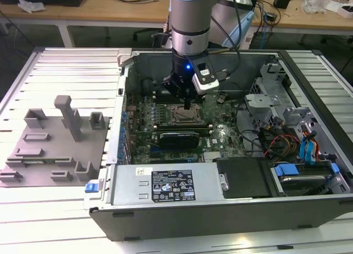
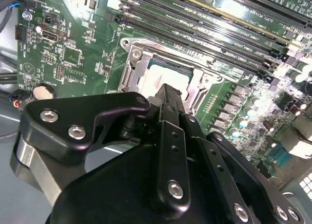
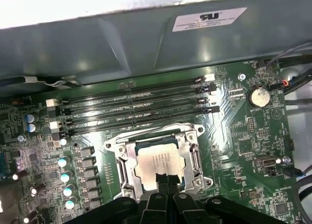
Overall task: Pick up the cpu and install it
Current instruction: 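Install the first cpu locking lever, then install the second cpu locking lever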
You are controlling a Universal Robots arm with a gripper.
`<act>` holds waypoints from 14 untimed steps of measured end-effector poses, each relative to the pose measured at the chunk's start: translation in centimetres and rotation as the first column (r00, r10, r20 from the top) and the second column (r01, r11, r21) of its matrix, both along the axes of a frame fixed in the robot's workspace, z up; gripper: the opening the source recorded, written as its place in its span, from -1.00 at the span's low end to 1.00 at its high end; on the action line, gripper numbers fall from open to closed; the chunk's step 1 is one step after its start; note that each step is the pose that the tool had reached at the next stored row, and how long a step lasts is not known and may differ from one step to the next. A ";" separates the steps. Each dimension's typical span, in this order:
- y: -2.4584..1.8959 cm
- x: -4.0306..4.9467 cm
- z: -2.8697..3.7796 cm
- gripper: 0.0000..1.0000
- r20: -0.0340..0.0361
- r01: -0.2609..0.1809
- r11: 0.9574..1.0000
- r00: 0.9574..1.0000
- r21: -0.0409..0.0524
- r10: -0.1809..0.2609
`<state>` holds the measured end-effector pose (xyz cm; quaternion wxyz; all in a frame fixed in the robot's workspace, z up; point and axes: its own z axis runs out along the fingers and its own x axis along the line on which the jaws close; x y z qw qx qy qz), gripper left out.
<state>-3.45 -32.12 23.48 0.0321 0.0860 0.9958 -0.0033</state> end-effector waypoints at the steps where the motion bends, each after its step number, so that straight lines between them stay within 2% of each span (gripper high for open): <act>1: 0.00 0.00 0.00 -0.79 0.000 0.000 1.000 1.000 -0.001 0.000; 14: 0.00 0.00 0.00 -0.79 0.000 0.000 1.000 1.000 -0.005 0.000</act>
